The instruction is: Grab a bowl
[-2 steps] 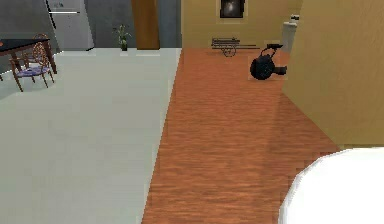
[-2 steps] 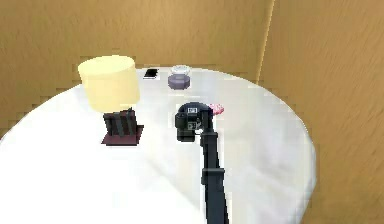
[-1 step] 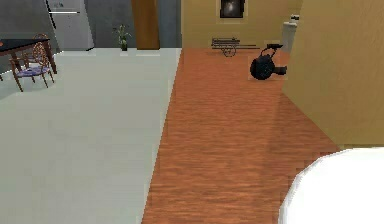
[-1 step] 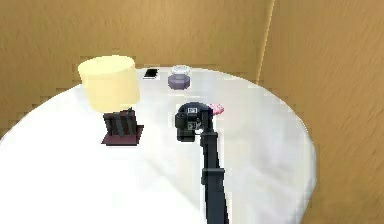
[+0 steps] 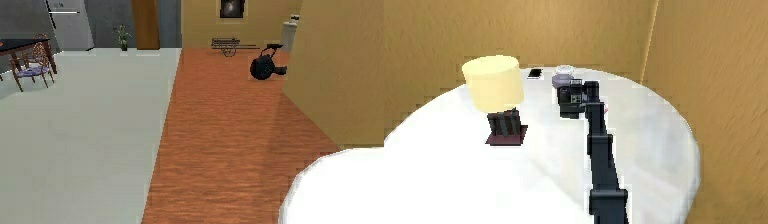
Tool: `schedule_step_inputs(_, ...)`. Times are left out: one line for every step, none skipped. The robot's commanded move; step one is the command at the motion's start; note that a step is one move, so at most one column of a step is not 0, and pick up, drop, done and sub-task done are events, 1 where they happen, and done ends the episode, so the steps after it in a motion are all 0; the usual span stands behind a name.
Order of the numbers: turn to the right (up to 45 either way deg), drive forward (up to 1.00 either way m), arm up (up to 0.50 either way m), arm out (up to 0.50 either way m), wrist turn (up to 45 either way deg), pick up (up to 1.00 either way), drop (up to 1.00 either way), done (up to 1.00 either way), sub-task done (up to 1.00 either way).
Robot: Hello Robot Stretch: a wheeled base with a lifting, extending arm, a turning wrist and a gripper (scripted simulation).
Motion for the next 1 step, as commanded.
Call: schedule_step_inputs(0.0, 0.00, 0.00, 0.00, 0.0, 0.00, 0.00, 1.00, 0.00)
